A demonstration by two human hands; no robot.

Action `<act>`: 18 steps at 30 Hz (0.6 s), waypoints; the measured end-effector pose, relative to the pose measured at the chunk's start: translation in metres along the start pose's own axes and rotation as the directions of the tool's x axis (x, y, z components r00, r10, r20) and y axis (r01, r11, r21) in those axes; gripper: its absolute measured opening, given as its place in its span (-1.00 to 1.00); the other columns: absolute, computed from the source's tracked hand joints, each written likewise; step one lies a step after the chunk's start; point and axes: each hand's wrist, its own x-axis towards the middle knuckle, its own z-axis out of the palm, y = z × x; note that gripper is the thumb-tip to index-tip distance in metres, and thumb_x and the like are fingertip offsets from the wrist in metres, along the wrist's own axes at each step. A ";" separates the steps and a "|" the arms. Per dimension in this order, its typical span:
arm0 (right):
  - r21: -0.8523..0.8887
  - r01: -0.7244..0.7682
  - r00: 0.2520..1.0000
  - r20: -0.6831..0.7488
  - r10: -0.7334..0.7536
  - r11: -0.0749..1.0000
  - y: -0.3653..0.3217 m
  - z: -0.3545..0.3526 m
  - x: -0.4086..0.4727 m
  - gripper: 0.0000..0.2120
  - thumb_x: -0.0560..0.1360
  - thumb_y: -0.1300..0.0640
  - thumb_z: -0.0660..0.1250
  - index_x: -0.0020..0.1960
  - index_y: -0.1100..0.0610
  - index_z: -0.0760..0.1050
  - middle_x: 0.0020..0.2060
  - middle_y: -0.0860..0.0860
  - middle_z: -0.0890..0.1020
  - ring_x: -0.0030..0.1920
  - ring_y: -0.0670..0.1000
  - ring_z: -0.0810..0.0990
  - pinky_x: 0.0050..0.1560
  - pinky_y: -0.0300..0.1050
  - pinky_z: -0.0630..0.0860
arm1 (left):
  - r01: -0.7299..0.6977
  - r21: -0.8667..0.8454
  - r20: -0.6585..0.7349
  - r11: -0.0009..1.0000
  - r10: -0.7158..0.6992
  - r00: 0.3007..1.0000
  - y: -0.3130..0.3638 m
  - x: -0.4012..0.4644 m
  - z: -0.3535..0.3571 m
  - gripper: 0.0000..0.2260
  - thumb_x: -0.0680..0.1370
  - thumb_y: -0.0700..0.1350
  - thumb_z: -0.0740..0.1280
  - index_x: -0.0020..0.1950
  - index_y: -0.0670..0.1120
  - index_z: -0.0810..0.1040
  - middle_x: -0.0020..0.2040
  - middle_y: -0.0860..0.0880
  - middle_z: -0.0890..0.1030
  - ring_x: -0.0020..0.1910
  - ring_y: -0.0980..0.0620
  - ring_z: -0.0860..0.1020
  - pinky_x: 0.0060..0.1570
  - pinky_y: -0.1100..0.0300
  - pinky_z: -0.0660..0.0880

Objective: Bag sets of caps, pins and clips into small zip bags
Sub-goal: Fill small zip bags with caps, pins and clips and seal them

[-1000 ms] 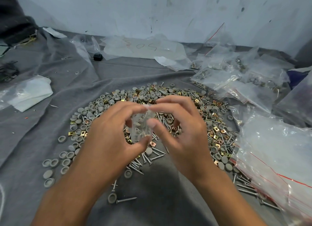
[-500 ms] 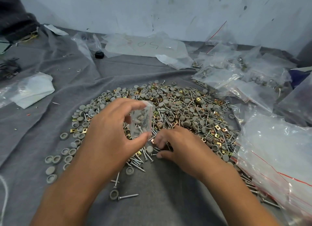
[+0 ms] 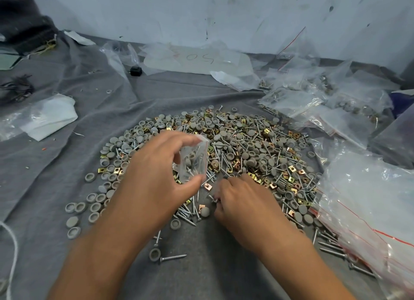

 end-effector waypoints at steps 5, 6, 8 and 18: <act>-0.062 0.085 0.995 0.060 -0.082 0.994 0.005 0.002 -0.001 -0.84 0.66 0.24 0.08 0.20 0.11 0.36 0.12 0.08 0.50 0.12 0.12 0.42 -0.05 -0.07 0.22 | -0.005 0.018 -0.002 1.000 0.006 1.000 -0.001 0.000 0.002 -0.52 0.35 -0.05 0.56 0.25 0.03 0.57 0.05 0.21 0.52 -0.10 0.34 0.45 0.04 0.61 0.25; -0.006 0.050 0.998 0.041 -0.050 0.999 0.004 0.003 -0.001 -0.84 0.66 0.21 0.09 0.20 0.08 0.35 0.12 0.05 0.51 0.11 0.10 0.42 -0.07 -0.10 0.22 | -0.002 0.022 0.000 1.000 0.002 1.000 -0.001 0.001 0.002 -0.51 0.35 -0.05 0.56 0.25 0.03 0.57 0.06 0.21 0.52 -0.10 0.33 0.45 0.03 0.60 0.25; 0.108 0.040 0.999 0.015 -0.041 0.993 0.004 0.007 -0.001 -0.84 0.67 0.17 0.12 0.22 0.03 0.36 0.12 0.00 0.52 0.12 0.05 0.42 -0.07 -0.10 0.31 | 0.003 0.029 0.004 1.000 -0.003 1.000 -0.002 0.001 0.003 -0.51 0.35 -0.05 0.56 0.25 0.03 0.57 0.05 0.20 0.52 -0.10 0.31 0.46 0.02 0.58 0.27; 0.417 0.230 0.863 -0.505 0.013 0.879 0.025 -0.036 -0.002 -0.82 0.64 0.08 0.25 0.21 0.00 0.55 -0.06 -0.27 0.48 -0.04 -0.34 0.48 0.00 -0.53 0.31 | 0.006 0.032 0.024 0.999 -0.006 1.000 0.000 0.002 0.014 -0.51 0.39 0.03 0.50 0.31 0.10 0.51 0.11 0.29 0.45 -0.04 0.45 0.37 0.02 0.48 0.29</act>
